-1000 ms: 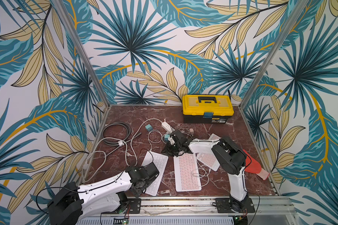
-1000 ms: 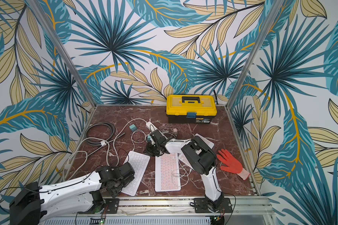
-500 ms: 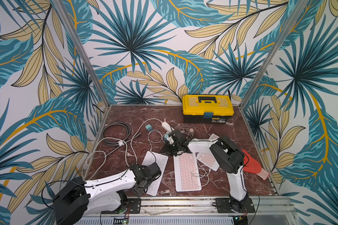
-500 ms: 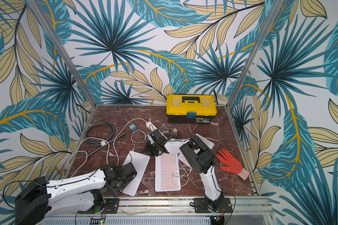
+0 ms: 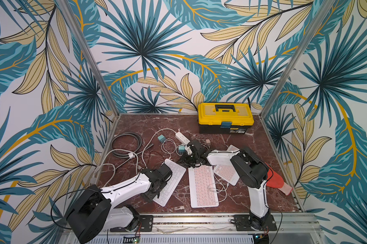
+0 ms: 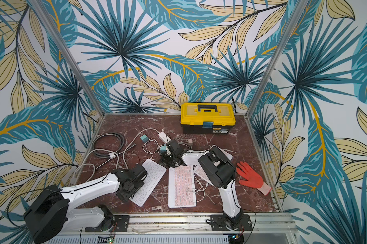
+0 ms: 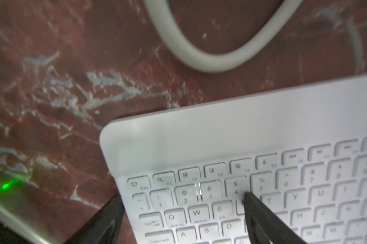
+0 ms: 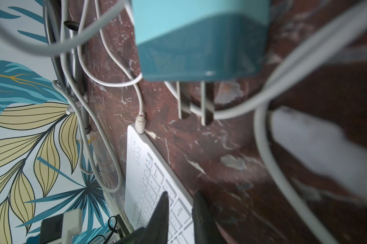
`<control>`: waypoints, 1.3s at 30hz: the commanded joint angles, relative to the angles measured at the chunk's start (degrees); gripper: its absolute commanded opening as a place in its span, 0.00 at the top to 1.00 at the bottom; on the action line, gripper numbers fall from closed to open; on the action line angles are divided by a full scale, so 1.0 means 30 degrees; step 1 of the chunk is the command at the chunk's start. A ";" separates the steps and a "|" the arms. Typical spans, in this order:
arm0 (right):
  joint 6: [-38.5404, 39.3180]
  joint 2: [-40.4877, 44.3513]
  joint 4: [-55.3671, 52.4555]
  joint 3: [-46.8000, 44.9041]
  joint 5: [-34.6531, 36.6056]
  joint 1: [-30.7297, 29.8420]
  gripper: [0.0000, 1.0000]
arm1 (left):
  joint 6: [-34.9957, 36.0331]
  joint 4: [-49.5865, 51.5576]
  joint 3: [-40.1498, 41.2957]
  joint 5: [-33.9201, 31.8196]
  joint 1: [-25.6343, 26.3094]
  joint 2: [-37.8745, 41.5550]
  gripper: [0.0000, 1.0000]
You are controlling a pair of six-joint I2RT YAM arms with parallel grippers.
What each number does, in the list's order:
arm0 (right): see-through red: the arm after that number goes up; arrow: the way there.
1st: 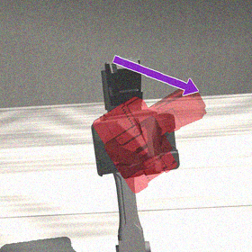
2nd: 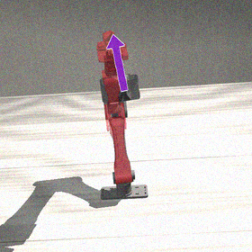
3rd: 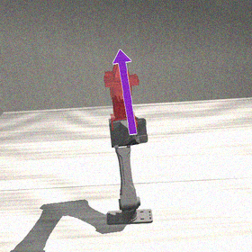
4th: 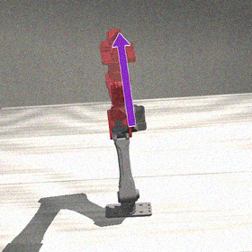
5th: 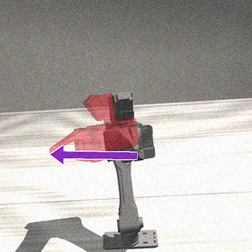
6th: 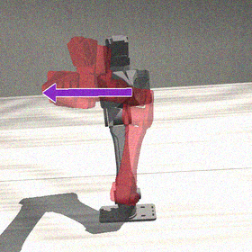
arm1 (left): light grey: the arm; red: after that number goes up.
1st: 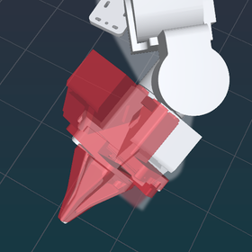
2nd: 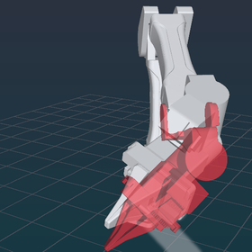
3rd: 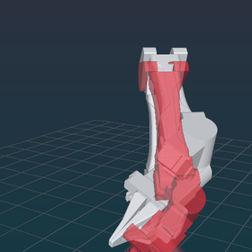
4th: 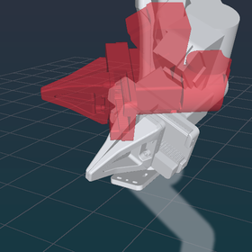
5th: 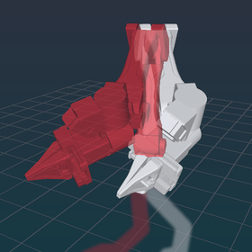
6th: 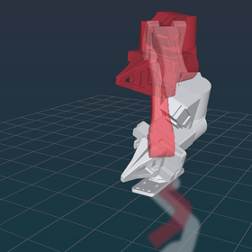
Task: Unplug the wireless keyboard
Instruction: Adjust the keyboard at the center of the board.
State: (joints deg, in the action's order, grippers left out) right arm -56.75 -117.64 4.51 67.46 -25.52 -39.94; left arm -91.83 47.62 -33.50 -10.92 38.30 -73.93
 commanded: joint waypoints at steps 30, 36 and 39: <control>1.0843 0.3670 -1.0591 0.0565 0.1523 -0.1599 0.76 | 0.6098 -0.1659 -0.4979 -0.0777 -0.2687 0.0086 0.19; 1.7480 0.4879 -0.8756 0.0278 0.1796 -0.1568 0.74 | 0.3822 -0.1579 -0.3693 0.0589 -0.2401 -0.0180 0.25; 2.0582 0.4643 -0.7827 0.0597 0.1888 -0.1561 0.70 | 0.2555 -0.1488 -0.2571 0.1426 -0.2637 0.0224 0.29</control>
State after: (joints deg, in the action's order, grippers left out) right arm -10.13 -103.44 -21.08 68.60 -21.58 -44.51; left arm -78.96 41.78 -43.57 -9.65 30.89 -74.26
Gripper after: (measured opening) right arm 0.298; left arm 0.720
